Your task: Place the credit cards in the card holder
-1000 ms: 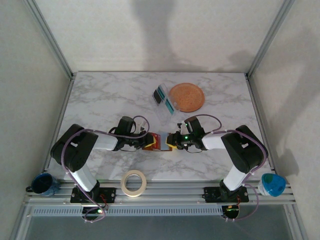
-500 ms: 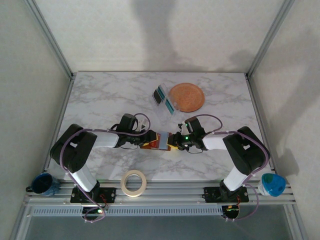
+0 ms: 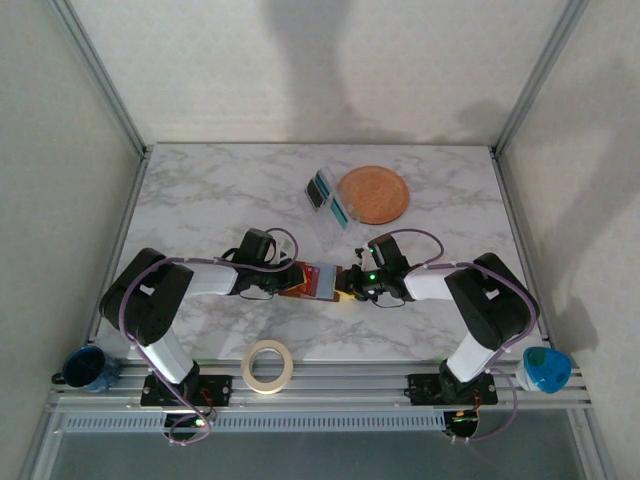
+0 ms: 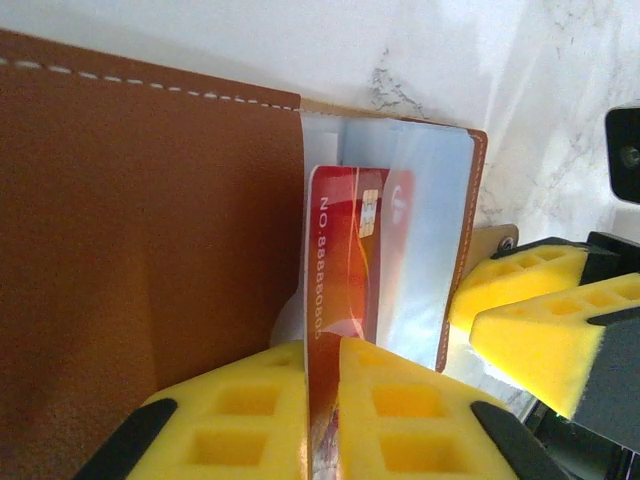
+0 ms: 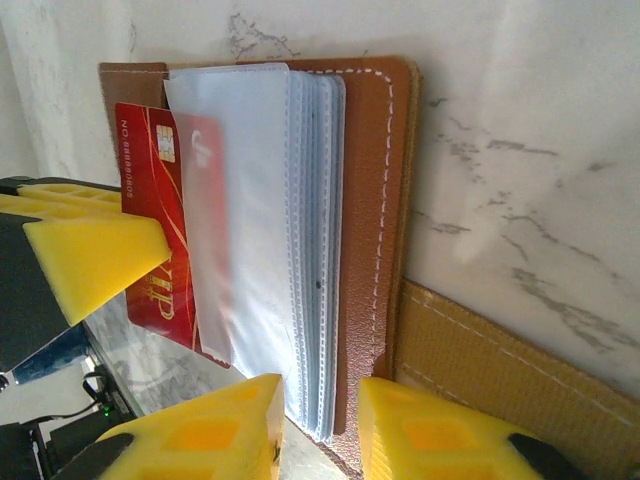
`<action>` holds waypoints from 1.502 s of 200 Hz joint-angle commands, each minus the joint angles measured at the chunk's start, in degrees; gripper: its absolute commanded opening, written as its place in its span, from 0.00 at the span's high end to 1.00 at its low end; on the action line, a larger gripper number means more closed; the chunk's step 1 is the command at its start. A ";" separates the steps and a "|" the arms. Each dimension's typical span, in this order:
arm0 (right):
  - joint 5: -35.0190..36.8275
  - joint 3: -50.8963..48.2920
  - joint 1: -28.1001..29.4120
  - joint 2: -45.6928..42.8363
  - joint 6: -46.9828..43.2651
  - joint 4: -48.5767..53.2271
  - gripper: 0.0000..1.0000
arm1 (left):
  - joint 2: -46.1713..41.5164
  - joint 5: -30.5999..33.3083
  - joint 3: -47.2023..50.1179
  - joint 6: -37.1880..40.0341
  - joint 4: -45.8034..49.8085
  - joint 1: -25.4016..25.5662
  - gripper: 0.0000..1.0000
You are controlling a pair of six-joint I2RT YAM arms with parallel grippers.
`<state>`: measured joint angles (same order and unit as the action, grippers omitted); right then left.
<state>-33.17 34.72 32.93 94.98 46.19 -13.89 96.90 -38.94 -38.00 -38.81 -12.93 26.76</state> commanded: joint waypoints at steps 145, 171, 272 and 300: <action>1.18 -0.06 0.96 1.00 0.46 1.24 0.75 | 0.42 0.63 2.58 -2.58 -3.94 0.28 0.95; 1.17 -0.14 1.02 0.91 0.61 1.15 0.75 | 0.91 0.23 2.49 -2.92 -4.21 1.08 0.91; 2.83 -0.39 1.10 -1.37 -0.45 3.21 0.75 | -2.59 6.81 -1.07 1.40 7.04 0.31 0.38; 3.39 -0.27 1.17 -1.81 -0.71 3.73 0.75 | -3.25 10.42 -2.40 2.05 10.30 0.22 0.36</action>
<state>-31.88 34.81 33.67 94.45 46.39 -12.58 94.24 -34.98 -39.48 -38.72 -10.46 27.88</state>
